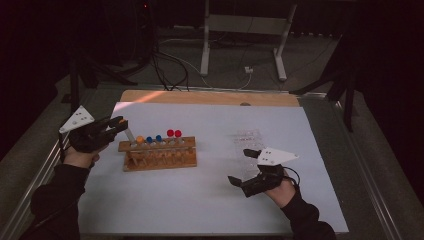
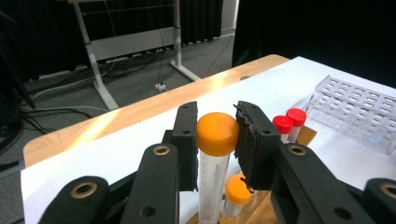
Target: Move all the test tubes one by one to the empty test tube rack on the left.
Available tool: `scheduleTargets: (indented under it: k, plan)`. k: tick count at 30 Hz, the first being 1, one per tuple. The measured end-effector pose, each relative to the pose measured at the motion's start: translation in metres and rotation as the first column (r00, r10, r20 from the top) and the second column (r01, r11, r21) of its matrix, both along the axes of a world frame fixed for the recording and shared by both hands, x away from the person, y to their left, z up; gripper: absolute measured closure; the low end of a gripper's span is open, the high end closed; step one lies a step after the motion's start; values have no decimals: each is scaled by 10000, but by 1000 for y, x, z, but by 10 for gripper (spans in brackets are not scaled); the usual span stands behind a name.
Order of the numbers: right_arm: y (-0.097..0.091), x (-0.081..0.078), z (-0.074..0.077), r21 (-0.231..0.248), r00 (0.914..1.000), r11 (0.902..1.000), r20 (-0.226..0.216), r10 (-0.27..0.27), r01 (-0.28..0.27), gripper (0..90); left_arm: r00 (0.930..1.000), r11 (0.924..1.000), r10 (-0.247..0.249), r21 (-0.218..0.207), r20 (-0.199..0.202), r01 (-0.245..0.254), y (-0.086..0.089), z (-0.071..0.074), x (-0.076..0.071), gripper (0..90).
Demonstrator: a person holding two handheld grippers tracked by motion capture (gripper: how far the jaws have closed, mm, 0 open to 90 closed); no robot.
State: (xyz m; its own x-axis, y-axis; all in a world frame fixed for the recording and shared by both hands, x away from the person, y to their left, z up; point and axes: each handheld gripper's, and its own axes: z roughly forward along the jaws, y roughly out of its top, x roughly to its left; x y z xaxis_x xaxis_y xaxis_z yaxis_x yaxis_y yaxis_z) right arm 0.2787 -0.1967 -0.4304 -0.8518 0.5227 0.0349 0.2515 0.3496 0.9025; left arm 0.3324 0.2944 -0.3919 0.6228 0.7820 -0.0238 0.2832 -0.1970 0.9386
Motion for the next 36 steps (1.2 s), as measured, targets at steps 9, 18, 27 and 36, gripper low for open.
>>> scheduleTargets:
  k: [9,18,27,36]
  plan:
    - [0,0,0,-64,10000,10000,49,10,-10,0,9994,10000,34,-23,-346,-35,-2,-20,2,718]
    - [-1,0,1,-39,10000,10000,68,-29,29,0,9986,9999,136,52,-504,-134,-3,-35,1,718]
    - [-1,0,1,-81,10000,10000,61,-7,7,0,9971,9998,209,12,-734,-209,-2,-49,-1,718]
    - [-1,-1,1,-72,10000,10000,62,11,-10,0,9964,9996,265,134,-802,-255,-3,-57,-2,717]
